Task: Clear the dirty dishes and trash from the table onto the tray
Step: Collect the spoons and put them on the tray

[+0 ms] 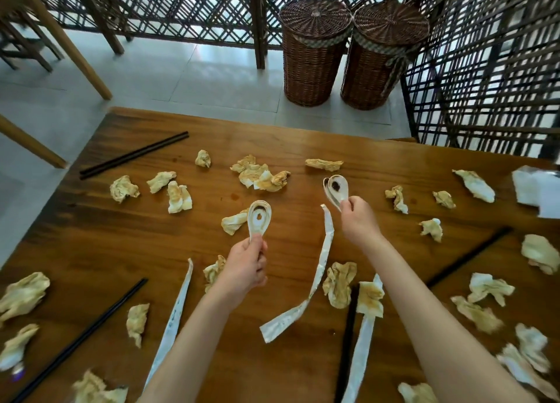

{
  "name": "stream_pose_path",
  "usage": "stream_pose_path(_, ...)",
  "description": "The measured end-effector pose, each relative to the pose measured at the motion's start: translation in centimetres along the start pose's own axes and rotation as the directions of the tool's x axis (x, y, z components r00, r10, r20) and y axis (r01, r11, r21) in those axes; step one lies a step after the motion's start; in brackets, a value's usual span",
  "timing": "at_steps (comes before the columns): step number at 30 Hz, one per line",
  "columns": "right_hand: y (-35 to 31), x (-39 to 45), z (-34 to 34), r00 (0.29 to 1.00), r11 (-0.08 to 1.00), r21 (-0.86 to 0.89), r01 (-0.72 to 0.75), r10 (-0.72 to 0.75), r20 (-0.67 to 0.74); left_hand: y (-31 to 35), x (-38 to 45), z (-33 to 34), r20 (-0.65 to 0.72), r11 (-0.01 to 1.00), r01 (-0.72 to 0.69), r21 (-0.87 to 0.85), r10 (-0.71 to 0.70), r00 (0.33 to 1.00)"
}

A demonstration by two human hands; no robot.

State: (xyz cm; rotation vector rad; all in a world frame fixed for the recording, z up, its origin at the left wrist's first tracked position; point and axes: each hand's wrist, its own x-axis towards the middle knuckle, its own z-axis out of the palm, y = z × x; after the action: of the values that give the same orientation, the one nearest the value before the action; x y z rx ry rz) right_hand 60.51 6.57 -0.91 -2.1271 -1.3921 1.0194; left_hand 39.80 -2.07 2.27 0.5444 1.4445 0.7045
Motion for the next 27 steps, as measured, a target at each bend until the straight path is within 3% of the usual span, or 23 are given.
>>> stream_pose_path(3, 0.8, -4.0, -0.9, 0.999, 0.998, 0.041, -0.045, 0.046, -0.023, -0.4, -2.0, -0.1, -0.013, 0.999, 0.023, 0.042, -0.023, 1.0)
stream_pose_path(8, 2.4, -11.6, -3.0, 0.987, 0.954, 0.274, -0.12, 0.145, -0.073, -1.8, -5.6, 0.7, 0.056, 0.987, 0.006, 0.164, -0.016, 0.998)
stream_pose_path(14, 6.1, -21.1, -6.3, 0.958, 0.749, 0.647, -0.141, 0.267, -0.102, -3.9, -10.6, 4.0, 0.149, 0.971, 0.04, 0.234, -0.077, 0.986)
stream_pose_path(20, 12.0, -28.6, -10.9, 0.901, 0.666, 0.737, -0.11, 0.38, -0.209, -7.7, -15.4, 10.1, 0.286, 0.953, 0.013, 0.303, -0.104, 0.953)
stream_pose_path(27, 24.6, -36.1, -18.2, 0.871, 0.732, 0.661, -0.164, 0.422, -0.251, -15.1, -21.3, 22.2, 0.386, 0.952, 0.025, 0.306, -0.148, 0.911)
